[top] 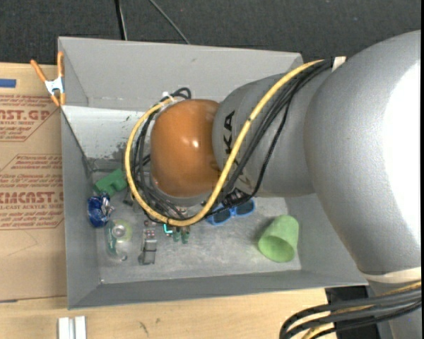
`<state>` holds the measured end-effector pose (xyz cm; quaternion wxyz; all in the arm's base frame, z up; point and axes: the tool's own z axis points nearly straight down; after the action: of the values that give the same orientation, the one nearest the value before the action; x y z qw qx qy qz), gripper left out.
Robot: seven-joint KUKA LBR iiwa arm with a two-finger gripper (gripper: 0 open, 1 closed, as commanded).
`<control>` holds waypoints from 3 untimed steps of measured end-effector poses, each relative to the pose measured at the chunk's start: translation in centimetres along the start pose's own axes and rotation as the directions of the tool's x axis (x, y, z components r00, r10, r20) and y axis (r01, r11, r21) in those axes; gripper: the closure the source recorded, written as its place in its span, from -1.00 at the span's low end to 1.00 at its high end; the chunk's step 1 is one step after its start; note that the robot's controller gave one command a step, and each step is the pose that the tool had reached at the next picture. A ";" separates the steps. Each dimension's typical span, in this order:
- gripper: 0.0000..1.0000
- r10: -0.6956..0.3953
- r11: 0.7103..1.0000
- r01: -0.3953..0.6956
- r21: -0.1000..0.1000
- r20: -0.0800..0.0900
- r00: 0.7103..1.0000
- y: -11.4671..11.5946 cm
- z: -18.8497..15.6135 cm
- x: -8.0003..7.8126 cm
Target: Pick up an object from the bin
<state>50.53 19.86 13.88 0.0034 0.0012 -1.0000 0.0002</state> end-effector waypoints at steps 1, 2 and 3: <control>-1.00 -0.217 0.976 0.217 0.003 0.009 0.976 3.6 5.5 -2.8; 1.00 -0.214 0.977 0.214 0.005 0.010 0.977 3.5 5.2 -3.0; 1.00 0.002 1.000 -0.002 -0.005 0.015 1.000 4.1 -5.5 -3.7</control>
Offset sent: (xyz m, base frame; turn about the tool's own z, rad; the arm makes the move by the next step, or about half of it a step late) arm 0.0266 0.0374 -0.0545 -0.2195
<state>54.30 23.99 19.34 -0.0041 0.0000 -1.0000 -0.0021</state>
